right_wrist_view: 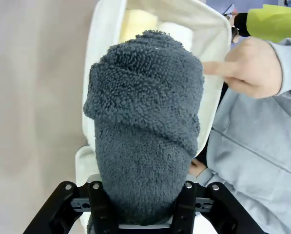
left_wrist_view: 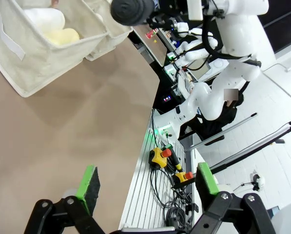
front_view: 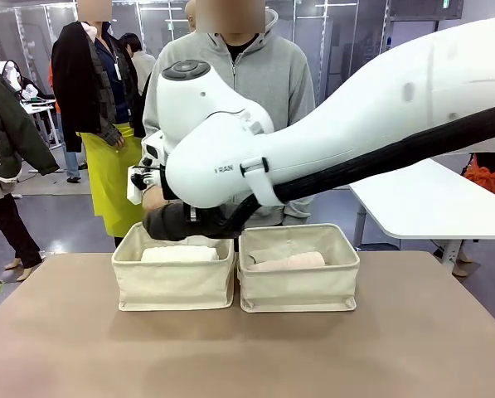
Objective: Divide the towels into two baskets.
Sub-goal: Pick up one hotel-folded towel from the bottom of the table and place it in the Fabric basket indicated by the person.
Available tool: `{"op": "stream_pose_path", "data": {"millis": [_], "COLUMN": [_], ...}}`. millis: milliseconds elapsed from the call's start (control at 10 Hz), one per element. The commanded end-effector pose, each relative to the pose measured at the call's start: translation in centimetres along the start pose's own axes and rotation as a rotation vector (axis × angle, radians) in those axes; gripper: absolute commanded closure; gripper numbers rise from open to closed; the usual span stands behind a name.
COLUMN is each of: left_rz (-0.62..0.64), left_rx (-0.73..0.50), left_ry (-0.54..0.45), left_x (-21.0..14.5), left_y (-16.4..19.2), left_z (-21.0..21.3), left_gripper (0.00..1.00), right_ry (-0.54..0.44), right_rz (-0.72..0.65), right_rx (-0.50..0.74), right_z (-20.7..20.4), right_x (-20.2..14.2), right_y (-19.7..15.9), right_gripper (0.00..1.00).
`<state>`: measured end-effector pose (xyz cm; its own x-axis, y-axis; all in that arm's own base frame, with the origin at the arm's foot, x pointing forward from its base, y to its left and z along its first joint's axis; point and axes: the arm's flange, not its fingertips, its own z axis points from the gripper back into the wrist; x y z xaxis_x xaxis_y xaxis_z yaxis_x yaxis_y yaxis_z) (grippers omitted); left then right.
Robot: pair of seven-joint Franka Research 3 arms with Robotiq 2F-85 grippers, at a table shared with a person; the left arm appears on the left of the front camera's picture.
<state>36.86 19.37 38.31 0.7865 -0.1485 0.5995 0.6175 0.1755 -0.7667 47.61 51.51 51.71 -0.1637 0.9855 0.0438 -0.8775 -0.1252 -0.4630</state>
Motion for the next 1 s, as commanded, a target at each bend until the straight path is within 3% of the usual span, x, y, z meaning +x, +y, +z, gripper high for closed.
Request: {"op": "stream_pose_path", "data": {"millis": [0,100,200,600,700,900], "left_rz": [0.004,0.004,0.004,0.004,0.004,0.004], "left_rx": [0.001,0.001,0.001,0.001,0.001,0.001], "left_ry": [0.001,0.001,0.001,0.001,0.001,0.001], "left_x": [-0.2,-0.2,-0.2,-0.2,-0.2,-0.2], "left_y": [-0.5,-0.5,-0.5,-0.5,-0.5,-0.5], "left_z": [0.1,0.1,0.1,0.1,0.1,0.1], "left_gripper": [0.0,0.0,0.0,0.0,0.0,0.0], "right_ry": [0.023,0.048,-0.004,0.006,-0.033,-0.043], "right_rz": [-0.051,-0.062,-0.008,-0.021,0.051,0.049], "right_rx": [-0.008,-0.002,0.002,0.01,0.008,0.013], "right_z": [-0.5,-0.3,-0.8,-1.4,-3.1,-7.6], "right_x": [2.2,1.9,0.7,1.0,1.7,3.9], "right_y": [-1.5,-0.7,-0.8,-1.2,-2.6,-4.6], "right_gripper": [0.59,0.59,0.59,0.59,0.59,0.59]}}
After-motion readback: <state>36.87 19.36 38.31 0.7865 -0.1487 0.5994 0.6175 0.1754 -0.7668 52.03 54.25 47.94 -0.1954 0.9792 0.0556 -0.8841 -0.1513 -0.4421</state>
